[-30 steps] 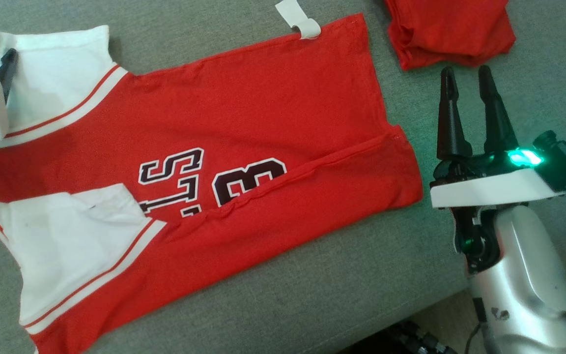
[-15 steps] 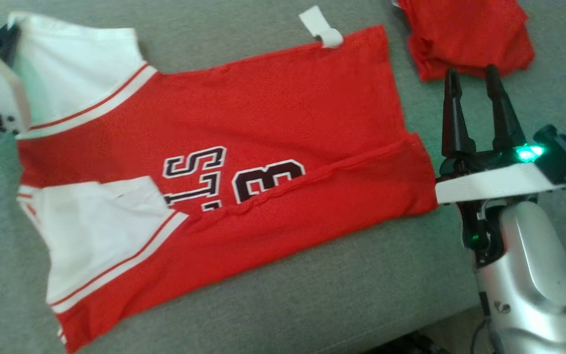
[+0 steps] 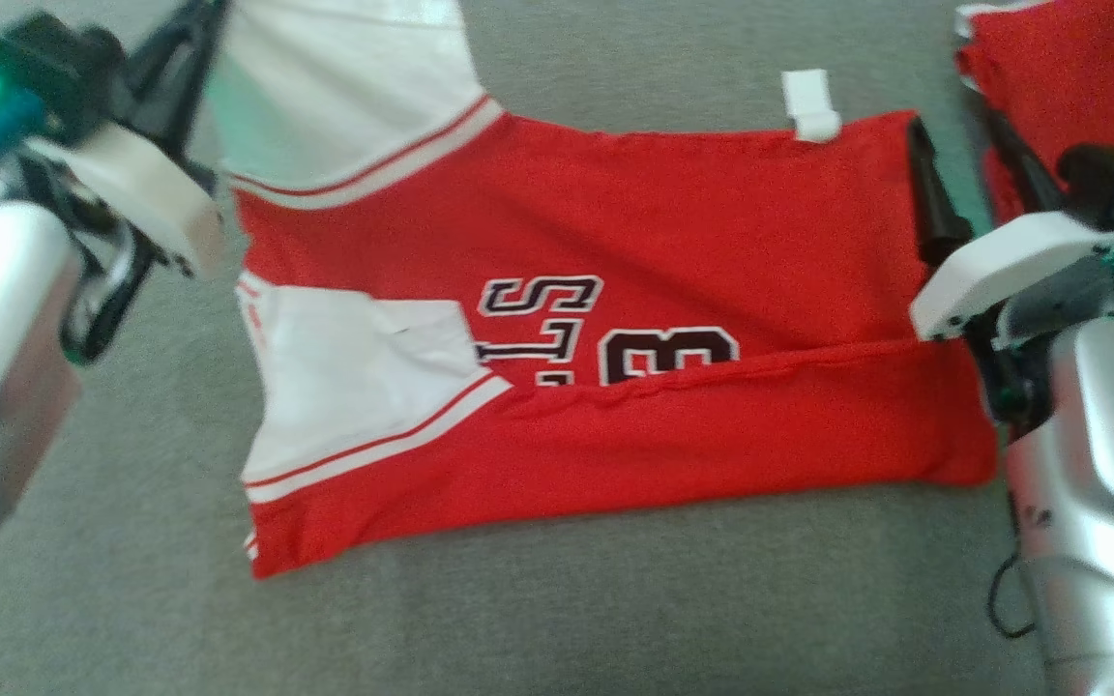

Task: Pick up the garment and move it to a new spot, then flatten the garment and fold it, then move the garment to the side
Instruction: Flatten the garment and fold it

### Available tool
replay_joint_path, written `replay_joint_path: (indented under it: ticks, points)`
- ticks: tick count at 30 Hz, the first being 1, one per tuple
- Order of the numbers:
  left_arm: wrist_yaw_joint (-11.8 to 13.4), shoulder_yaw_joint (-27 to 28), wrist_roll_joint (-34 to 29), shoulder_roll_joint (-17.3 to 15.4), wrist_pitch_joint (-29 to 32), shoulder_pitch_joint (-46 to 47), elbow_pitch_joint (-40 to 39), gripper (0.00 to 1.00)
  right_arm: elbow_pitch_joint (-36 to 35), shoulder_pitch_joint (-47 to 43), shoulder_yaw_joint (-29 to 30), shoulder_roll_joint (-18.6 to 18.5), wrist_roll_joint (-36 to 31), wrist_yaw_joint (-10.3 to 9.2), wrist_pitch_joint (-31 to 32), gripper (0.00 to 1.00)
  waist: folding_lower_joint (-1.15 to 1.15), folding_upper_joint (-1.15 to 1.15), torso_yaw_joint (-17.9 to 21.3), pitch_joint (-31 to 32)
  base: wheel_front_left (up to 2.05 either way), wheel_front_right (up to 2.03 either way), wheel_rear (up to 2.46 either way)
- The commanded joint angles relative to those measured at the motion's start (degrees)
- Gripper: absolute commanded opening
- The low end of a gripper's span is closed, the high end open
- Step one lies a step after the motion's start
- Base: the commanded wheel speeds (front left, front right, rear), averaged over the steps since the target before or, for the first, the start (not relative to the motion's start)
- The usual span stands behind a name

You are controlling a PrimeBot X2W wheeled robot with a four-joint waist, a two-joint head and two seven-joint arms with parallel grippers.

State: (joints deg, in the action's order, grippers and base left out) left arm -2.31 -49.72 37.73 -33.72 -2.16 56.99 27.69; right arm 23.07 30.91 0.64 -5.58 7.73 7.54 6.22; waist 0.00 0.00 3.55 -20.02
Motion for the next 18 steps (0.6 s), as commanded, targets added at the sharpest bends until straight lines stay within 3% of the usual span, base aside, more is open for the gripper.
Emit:
replay_joint_path:
  ticks: [1, 9, 18]
  points:
    - [0.8, 2.0, -0.3, -3.1, -0.1, 0.8, -3.2, 0.00, 0.2, 2.6, -0.3, -1.1, -0.9, -0.05, 1.5, 1.00, 0.00, 0.00, -2.6, 0.4, 0.00, 0.00, 0.00]
    - [2.4, -0.1, -1.0, -3.8, 3.1, -1.8, -13.0, 0.00, 15.2, 11.1, 2.8, -3.5, -4.4, -0.05, 7.6, 1.00, 0.00, 0.00, -5.3, -1.0, 0.00, 0.00, 0.00]
    - [2.9, -0.8, -1.0, -4.2, 4.4, -1.8, -15.9, 0.00, 27.7, 17.8, 1.6, -5.8, -7.0, -0.05, 6.5, 1.00, 0.00, 0.00, -6.3, -2.5, 0.00, 0.00, 0.00]
